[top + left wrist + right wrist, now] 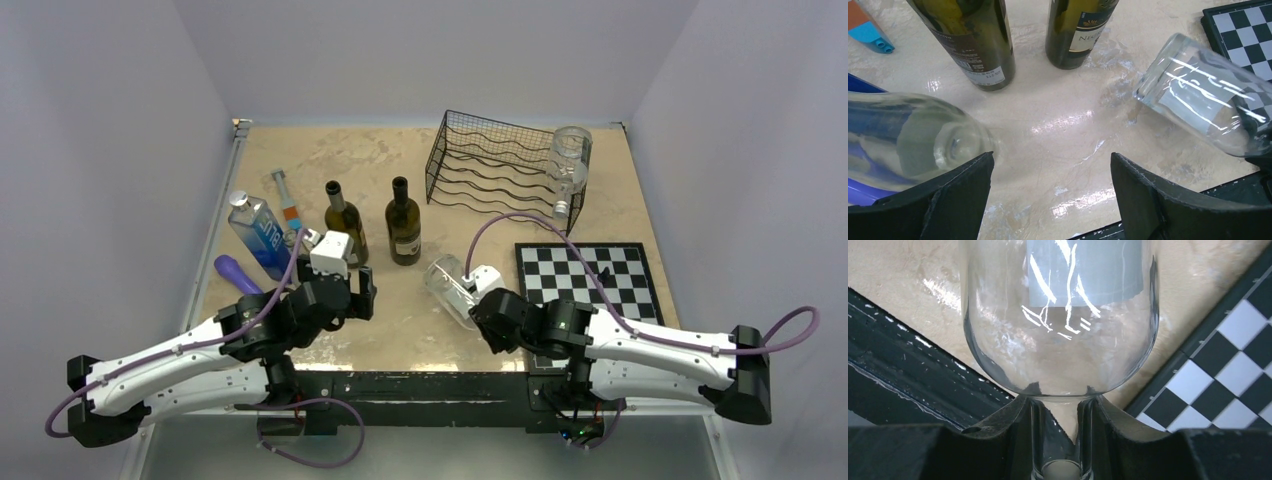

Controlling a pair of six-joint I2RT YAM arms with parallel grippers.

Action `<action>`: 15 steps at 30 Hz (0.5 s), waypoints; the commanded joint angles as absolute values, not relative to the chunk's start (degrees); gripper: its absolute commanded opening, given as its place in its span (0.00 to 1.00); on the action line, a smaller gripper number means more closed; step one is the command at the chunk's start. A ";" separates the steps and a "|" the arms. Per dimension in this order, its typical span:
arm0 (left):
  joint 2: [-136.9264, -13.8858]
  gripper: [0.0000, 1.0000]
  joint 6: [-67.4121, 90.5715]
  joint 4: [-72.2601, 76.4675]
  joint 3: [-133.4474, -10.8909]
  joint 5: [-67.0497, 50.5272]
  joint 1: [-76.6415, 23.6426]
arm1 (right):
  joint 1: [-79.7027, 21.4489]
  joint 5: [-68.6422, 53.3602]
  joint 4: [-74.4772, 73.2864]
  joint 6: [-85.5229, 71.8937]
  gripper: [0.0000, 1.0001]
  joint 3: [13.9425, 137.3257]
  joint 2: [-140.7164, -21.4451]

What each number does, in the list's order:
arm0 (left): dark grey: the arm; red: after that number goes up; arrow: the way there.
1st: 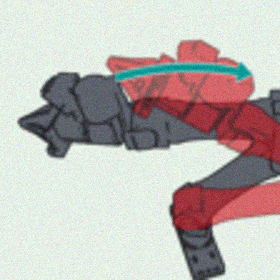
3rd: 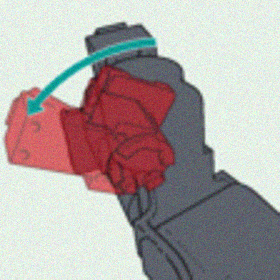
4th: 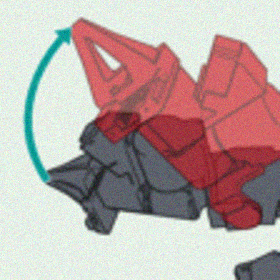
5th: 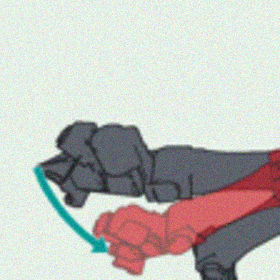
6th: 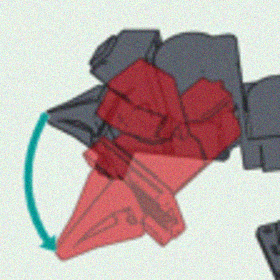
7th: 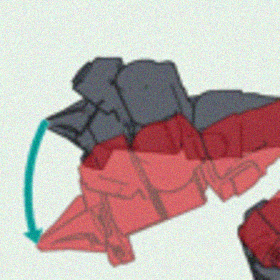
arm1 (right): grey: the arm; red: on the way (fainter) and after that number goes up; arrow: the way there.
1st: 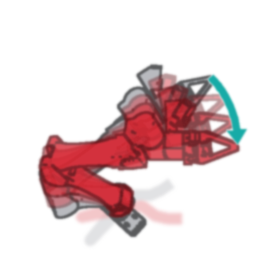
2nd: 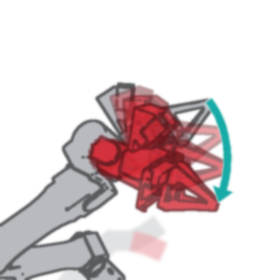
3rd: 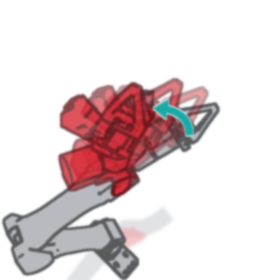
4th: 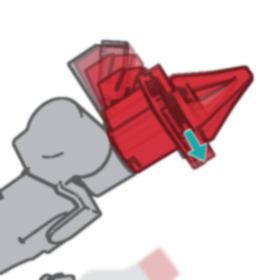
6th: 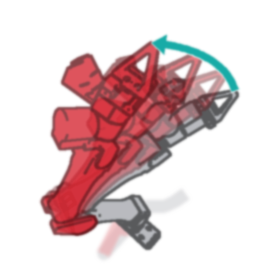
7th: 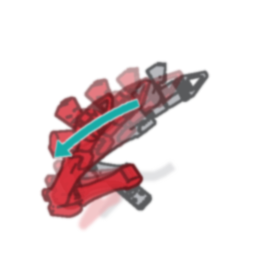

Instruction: Put the wine bottle on the wine rack

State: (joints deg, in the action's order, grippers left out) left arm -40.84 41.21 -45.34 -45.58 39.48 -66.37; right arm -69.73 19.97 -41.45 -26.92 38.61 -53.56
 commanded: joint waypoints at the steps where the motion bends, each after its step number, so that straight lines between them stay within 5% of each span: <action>1: -41.69 0.90 39.06 -41.52 -48.57 40.63 -66.09 | -69.72 32.85 -38.93 -26.88 0.00 48.85 -49.07; 15: -39.75 0.92 37.19 -41.12 -53.43 38.96 -66.09 | -50.84 37.38 -35.19 -15.95 0.00 65.21 -51.54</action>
State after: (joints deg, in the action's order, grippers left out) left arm -40.95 39.18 -43.51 -49.91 39.40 -66.37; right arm -56.38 29.43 -49.19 -20.84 56.31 -51.00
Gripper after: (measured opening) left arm 0.910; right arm 0.392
